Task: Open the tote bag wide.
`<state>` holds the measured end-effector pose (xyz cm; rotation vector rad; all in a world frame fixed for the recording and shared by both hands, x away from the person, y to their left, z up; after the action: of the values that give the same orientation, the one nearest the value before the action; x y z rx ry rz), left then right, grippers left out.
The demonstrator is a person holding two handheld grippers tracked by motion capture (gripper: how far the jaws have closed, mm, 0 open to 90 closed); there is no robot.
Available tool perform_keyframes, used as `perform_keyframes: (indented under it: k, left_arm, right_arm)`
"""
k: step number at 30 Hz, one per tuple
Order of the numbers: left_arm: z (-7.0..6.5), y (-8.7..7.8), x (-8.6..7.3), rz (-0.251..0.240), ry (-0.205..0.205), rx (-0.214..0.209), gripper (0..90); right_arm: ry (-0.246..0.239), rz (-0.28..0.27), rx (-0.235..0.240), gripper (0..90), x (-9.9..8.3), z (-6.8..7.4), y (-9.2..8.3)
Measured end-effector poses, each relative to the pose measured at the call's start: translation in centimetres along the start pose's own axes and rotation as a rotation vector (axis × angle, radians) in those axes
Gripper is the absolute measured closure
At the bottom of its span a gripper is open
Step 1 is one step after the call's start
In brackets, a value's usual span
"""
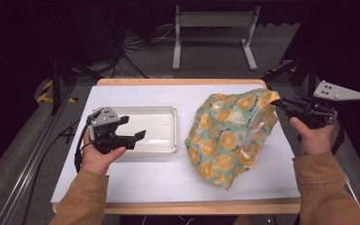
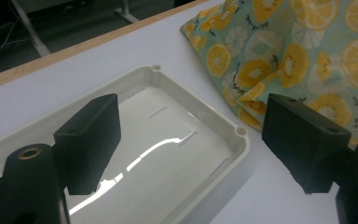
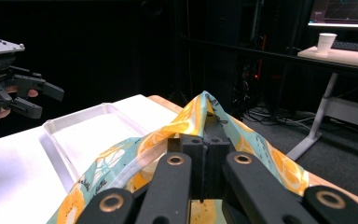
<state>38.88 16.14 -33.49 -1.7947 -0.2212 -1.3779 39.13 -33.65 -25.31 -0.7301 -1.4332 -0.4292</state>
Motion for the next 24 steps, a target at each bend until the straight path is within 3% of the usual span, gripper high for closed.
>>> perform_keyframes:
  k: [5, 14, 24]
  left_arm:
    - [-0.6, 0.1, 0.8, -0.011, -0.006, -0.023, 19.8]
    - [-2.6, 1.5, 3.0, -0.018, 0.036, -0.082, 19.2]
    - [-5.0, 3.2, 5.2, -0.037, 0.076, -0.13, 18.2]
  right_arm:
    - [-0.02, 0.008, 0.009, 90.0, 0.7, 0.3, 0.7]
    - [-0.056, 0.028, 0.032, 90.0, 2.0, 1.1, 2.4]
    - [-0.061, 0.02, 0.052, 90.0, 2.9, 1.6, 3.6]
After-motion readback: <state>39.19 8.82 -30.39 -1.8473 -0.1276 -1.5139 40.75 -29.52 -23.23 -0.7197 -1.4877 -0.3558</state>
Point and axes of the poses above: each handheld gripper's, and its own axes: y roughly forward along the jaws, x roughly out of its top, z roughly to its left, the point moved 2 cm from there along y, roughly forward along the jaws
